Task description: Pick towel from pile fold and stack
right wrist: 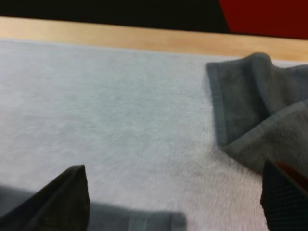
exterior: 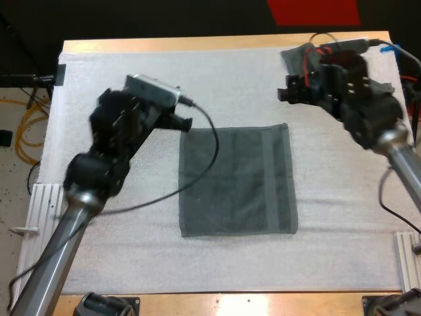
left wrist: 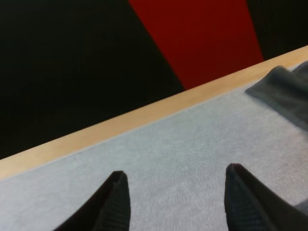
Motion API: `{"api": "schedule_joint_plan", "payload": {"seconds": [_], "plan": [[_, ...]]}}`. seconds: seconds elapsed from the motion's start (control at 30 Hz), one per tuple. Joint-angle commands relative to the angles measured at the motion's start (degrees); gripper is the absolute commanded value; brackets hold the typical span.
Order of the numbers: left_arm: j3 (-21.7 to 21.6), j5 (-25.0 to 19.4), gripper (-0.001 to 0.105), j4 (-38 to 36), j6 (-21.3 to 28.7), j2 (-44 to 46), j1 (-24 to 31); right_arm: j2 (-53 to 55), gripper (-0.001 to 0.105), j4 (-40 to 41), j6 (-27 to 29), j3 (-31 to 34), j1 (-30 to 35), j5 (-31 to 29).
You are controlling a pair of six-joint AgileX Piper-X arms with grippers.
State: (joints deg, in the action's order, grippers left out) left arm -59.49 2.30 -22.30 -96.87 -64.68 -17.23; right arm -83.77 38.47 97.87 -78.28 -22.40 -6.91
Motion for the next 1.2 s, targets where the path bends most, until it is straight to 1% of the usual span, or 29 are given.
{"api": "schedule_joint_plan", "payload": {"seconds": [0.0, 0.13, 0.27, 0.37, 0.43, 0.47, 0.5, 0.63, 0.7, 0.87, 1.0, 1.1, 1.17], "plan": [[-0.35, -0.46, 0.044, -3.46, -0.05, 3.24, 0.1, 2.77, 0.071, 2.78, 0.09, -0.51, 0.26, 0.78], [-0.35, -0.3, 0.044, -12.82, -0.9, 13.08, 0.1, 10.51, 0.071, 11.12, -0.37, -0.51, 0.26, 1.88], [-0.35, 0.58, 0.044, -19.33, -2.12, 20.35, 0.1, 16.95, 0.071, 17.9, -0.94, -0.11, 0.11, 2.08], [-0.35, 1.32, 0.044, -24.3, -2.43, 24.73, 0.1, 21.91, 0.071, 23.54, -2.84, -0.12, 0.11, 2.44], [-0.35, 2.33, 0.044, -28.8, -5.07, 28.05, 0.1, 26.18, 0.071, 26.99, -4.75, -0.12, 0.11, 4.09], [-0.35, 2.94, 0.044, -29.69, -5.54, 28.76, 0.1, 27.21, 0.071, 28.22, -5.53, -0.12, 0.11, 4.61], [-0.35, 4.27, 0.044, -32.29, -6.95, 29.83, 0.1, 28.82, 0.071, 29.78, -6.55, -0.12, 0.11, 4.96], [-0.35, 10.41, 0.044, -41.02, -11.36, 31.27, 0.1, 33.67, 0.071, 36.55, -9.17, -0.12, 0.11, 5.97], [-0.35, 11.38, 0.044, -44.34, -11.37, 31.25, 0.1, 34.94, 0.071, 39.24, -9.29, -0.1, 0.11, 6.37], [-0.35, 11.25, 0.044, -49.65, -11.37, 31.25, 0.1, 38.22, 0.071, 42.46, -10.51, 2.85, 0.11, 8.07], [-0.35, 11.24, 0.044, -52.22, -11.37, 31.25, 0.1, 39.78, 0.071, 42.9, -12.03, 7.54, 0.11, 11.8], [-0.35, 11.16, 0.044, -53.8, -11.38, 31.25, 0.1, 39.85, 0.071, 42.8, -12.02, 11.27, 0.11, 12.6], [-0.35, 10.0, 0.044, -54.97, -11.57, 31.25, 0.1, 39.85, 0.071, 42.19, -12.02, 13.94, 0.11, 13.7]]}}
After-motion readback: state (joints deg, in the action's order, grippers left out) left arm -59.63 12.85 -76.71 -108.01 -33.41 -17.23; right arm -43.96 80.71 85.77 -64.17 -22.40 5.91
